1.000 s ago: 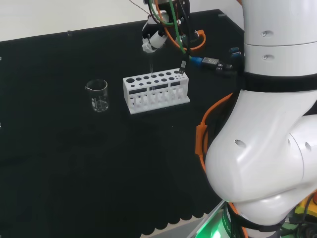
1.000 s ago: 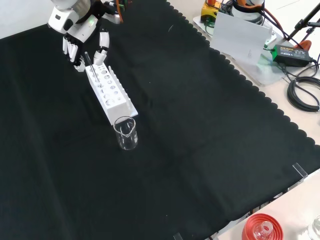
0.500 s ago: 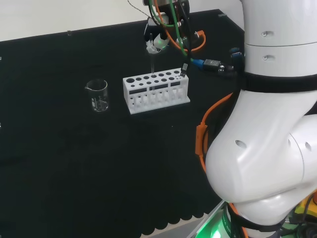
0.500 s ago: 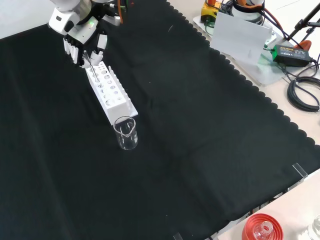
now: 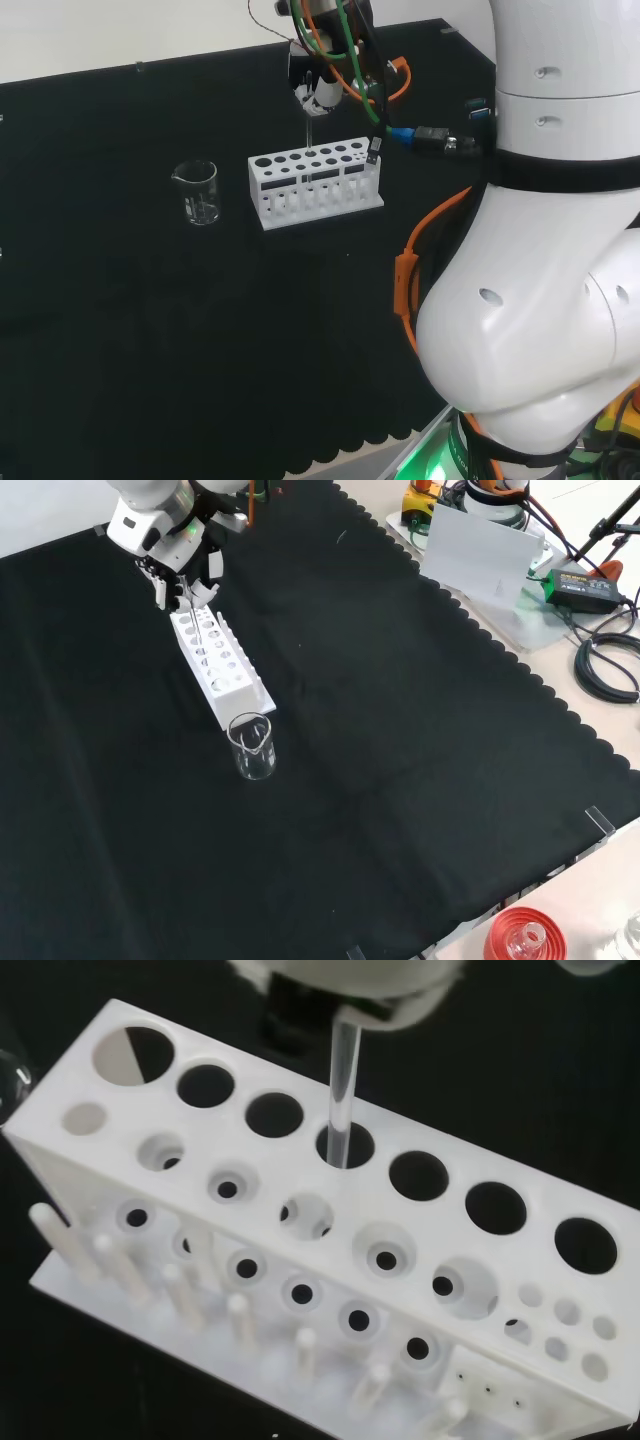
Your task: Take the glass rod from the white test tube rack.
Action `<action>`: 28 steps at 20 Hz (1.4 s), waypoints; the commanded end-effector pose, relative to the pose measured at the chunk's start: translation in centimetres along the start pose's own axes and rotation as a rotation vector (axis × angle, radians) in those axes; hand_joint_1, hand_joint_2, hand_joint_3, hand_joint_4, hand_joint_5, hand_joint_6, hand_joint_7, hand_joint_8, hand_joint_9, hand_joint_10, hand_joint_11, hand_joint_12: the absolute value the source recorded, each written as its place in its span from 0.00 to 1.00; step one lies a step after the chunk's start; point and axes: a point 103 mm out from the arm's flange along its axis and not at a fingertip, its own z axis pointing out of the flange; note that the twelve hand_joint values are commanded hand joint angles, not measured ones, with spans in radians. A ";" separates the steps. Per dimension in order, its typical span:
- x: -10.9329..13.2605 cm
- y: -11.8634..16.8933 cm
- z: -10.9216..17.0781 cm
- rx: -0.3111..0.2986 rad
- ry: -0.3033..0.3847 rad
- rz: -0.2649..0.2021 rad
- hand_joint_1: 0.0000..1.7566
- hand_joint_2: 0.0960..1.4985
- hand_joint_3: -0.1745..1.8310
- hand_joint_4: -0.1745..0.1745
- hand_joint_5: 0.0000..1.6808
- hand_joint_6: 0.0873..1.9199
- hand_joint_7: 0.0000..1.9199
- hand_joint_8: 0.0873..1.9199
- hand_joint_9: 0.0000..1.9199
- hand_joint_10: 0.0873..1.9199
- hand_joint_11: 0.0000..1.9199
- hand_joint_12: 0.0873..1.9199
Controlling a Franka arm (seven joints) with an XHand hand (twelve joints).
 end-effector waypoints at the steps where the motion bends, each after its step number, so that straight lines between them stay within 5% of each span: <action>1: 0.9 -0.7 -1.7 -0.004 -0.021 -0.018 0.66 0.41 0.54 0.00 0.60 0.63 0.78 0.36 0.83 0.23 0.83 0.38; 9: 1.9 -1.8 -3.3 0.044 -0.052 -0.034 0.67 0.37 0.56 0.00 0.64 0.58 0.83 0.30 0.88 0.20 0.86 0.42; 28: 3.0 -6.6 -8.1 -0.086 -0.051 -0.035 0.67 0.36 0.56 0.00 0.66 0.54 0.85 0.28 0.91 0.19 0.87 0.45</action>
